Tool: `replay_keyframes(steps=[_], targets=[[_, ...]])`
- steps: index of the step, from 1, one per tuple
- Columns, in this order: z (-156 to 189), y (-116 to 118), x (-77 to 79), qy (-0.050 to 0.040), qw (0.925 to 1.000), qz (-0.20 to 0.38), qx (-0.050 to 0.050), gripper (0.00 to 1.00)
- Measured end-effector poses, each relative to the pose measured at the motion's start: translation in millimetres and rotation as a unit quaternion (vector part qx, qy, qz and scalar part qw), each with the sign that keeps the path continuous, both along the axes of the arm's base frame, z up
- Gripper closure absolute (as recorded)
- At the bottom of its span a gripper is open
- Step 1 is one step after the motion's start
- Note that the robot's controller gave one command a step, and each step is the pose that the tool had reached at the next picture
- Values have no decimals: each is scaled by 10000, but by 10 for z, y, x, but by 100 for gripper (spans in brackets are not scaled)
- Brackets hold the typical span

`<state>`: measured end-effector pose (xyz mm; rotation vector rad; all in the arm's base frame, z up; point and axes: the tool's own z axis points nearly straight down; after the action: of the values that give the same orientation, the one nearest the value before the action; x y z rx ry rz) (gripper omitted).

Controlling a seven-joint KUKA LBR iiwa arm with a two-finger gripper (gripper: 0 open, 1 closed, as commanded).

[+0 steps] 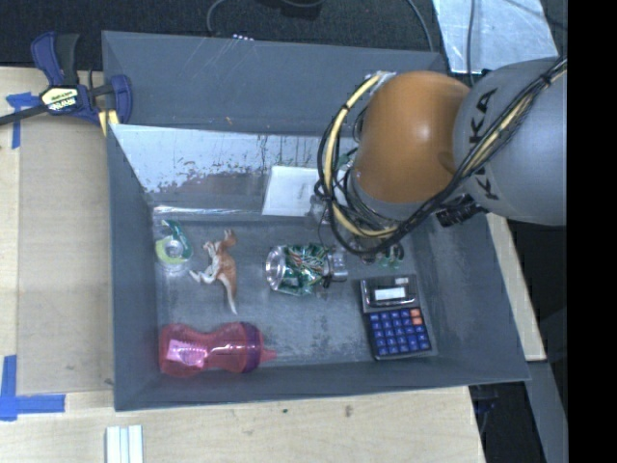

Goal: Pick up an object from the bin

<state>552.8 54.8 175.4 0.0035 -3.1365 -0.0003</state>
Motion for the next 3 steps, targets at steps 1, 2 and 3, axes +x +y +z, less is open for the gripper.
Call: replay_keyframes(steps=[1,2,3], targets=[[46,-2,18,-43,10000,-5,2,0],[-241,-127,122,-74,9983,586,4,0],[-623,-227,121,-34,9953,964,-3,0]])
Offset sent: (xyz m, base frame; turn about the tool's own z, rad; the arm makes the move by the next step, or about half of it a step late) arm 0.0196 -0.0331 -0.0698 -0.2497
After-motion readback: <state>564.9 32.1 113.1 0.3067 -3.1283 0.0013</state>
